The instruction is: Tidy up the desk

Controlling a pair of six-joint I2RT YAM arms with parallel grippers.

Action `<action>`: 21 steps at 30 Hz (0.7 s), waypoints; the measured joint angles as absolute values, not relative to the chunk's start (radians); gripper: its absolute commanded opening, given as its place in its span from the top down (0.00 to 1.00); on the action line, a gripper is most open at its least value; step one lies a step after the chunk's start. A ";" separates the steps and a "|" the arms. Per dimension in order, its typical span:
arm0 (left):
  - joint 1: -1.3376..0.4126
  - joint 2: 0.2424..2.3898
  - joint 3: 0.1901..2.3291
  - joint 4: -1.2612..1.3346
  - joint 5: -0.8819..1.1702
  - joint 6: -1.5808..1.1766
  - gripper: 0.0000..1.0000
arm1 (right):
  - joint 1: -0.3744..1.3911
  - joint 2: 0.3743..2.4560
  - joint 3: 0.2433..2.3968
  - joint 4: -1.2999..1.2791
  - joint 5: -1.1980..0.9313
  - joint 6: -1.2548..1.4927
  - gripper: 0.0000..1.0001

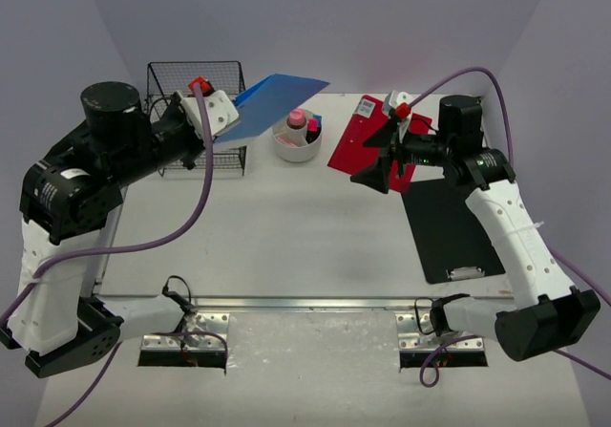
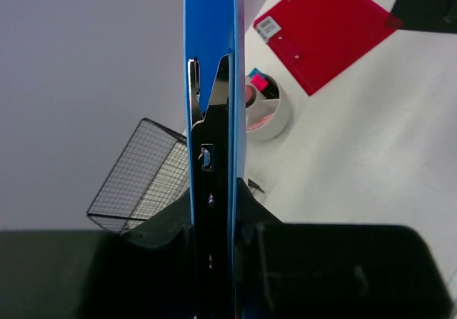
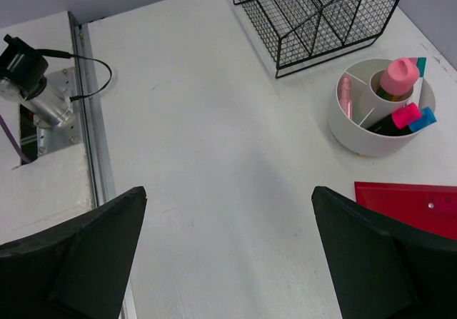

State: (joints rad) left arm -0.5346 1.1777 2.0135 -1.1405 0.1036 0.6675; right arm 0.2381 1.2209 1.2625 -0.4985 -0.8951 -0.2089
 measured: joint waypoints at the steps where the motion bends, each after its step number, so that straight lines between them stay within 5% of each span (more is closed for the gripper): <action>1: -0.535 1.179 2.022 -1.135 0.080 0.678 1.00 | 0.238 1.223 1.262 -0.499 -0.894 -0.209 0.01; 11: -0.400 1.213 1.892 -0.934 -0.123 0.784 1.00 | 0.238 1.228 1.247 -0.502 -0.889 -0.229 0.01; 21: 0.018 1.341 1.875 -0.795 0.088 0.891 1.00 | 0.238 1.224 1.204 -0.504 -0.889 -0.250 0.01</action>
State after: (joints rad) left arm 0.0181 1.3407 1.8747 -0.7955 0.0876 0.8911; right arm 0.2375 1.2235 1.2042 -0.5040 -0.8894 -0.2501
